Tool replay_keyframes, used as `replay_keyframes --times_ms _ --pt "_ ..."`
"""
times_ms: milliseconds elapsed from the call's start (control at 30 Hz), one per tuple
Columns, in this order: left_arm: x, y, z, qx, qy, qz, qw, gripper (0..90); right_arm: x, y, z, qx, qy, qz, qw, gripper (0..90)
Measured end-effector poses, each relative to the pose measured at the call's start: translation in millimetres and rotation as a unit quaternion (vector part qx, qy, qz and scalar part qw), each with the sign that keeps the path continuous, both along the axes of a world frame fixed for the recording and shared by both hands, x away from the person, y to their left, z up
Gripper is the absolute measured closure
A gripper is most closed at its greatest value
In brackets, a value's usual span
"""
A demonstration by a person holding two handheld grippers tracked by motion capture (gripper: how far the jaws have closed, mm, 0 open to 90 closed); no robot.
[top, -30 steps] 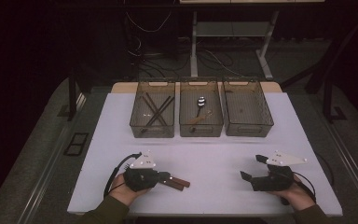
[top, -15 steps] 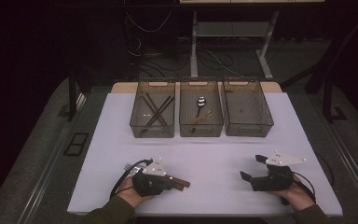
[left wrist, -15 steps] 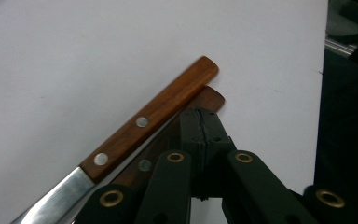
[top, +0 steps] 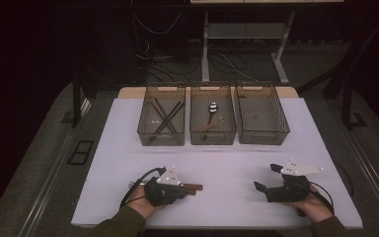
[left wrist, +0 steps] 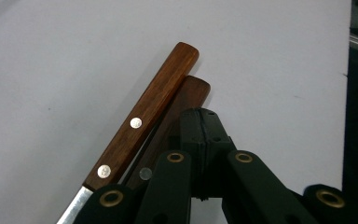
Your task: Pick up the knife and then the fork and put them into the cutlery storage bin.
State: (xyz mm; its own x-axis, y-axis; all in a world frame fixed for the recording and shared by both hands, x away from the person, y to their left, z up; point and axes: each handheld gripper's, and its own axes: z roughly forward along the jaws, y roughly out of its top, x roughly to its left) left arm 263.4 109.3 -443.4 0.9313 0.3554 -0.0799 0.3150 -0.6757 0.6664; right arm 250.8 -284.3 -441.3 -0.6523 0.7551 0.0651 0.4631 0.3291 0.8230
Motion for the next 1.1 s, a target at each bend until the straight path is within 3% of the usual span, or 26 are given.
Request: replay_keyframes --times_ms 667,933,1100 --pt "20.1 -5.9 0.3 0.013 -0.023 0.045 0.9986 89.0 0.4 0.3 -0.7 -0.002 -0.001 -0.001 1.0000 11.6" --pt "28.9 -4.4 0.9 0.016 -0.023 0.076 0.9967 89.0 0.6 0.5 -1.0 -0.003 -0.001 0.000 1.0000 11.6" --pt "29.6 -0.9 3.4 0.008 -0.021 0.077 0.9967 89.0 0.7 0.3 -1.1 -0.003 0.000 0.000 1.0000 11.6"
